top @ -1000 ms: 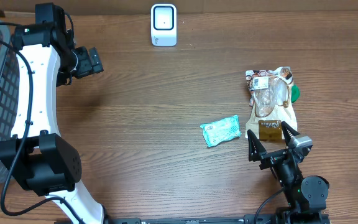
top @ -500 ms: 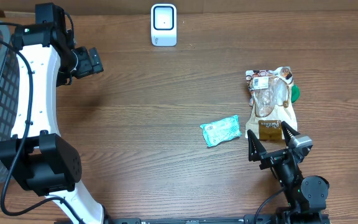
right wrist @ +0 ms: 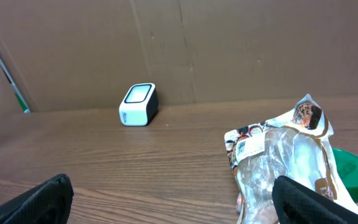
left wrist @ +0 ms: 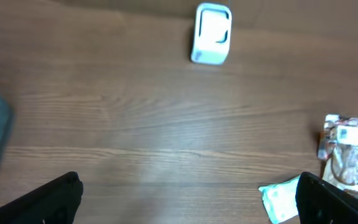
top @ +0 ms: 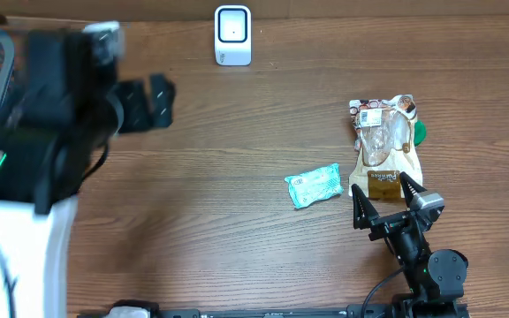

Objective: Scan the item barcode

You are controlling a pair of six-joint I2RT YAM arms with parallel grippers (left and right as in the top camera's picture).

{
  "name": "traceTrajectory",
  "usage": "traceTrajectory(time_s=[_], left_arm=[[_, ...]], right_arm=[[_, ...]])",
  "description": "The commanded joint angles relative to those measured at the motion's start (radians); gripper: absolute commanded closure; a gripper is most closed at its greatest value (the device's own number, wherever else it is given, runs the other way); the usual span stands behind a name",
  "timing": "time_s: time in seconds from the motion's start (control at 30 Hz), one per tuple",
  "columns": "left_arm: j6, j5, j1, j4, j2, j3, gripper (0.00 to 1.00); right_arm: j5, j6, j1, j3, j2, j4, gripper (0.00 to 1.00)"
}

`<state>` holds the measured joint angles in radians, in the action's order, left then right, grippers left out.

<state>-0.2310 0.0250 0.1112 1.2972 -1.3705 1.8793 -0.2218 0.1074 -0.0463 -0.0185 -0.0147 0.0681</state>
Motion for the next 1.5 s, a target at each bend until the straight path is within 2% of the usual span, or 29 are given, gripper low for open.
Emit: traceTrajectory(time_s=[0.0,0.13,0.4,0.63,0.83,0.97,1.13,1.2,1.3,1.47], left_arm=[[0.026,-0.017,-0.081,-0.011,0.135,-0.142,0.0],[0.029,-0.007,-0.15,-0.151,0.314,-0.376,0.0],[0.152,-0.006,-0.16,-0.65,0.694,-0.948,0.0],[0.284,0.036,-0.156,-1.047,0.929,-1.357,0.0],[0.367,0.1,-0.155,-1.275,1.081,-1.629,0.0],[0.425,0.099,-0.134,-1.355,1.173,-1.759,0.0],[0.509,0.099,-0.101,-1.362,1.262,-1.852,0.0],[0.508,0.1,-0.099,-1.351,1.29,-1.876,0.0],[0.508,0.099,-0.098,-1.233,1.336,-1.875,0.01],[0.463,0.098,-0.098,-1.23,1.368,-1.875,0.0]], right_arm=[[-0.004,-0.004,0.002,0.01,0.012,-0.008,0.0],[-0.004,-0.004,0.002,0.01,0.012,-0.008,0.0],[-0.004,-0.004,0.002,0.01,0.012,-0.008,0.0],[-0.005,-0.004,0.002,0.01,0.012,-0.008,0.0],[-0.005,-0.004,0.002,0.01,0.012,-0.008,0.0],[-0.004,-0.004,0.002,0.01,0.012,-0.008,0.0],[-0.005,-0.004,0.002,0.01,0.012,-0.008,0.0],[-0.005,-0.004,0.002,0.01,0.012,-0.008,0.0],[-0.005,-0.004,0.002,0.01,0.012,-0.008,0.0],[-0.005,-0.004,0.002,0.01,0.012,-0.008,0.0]])
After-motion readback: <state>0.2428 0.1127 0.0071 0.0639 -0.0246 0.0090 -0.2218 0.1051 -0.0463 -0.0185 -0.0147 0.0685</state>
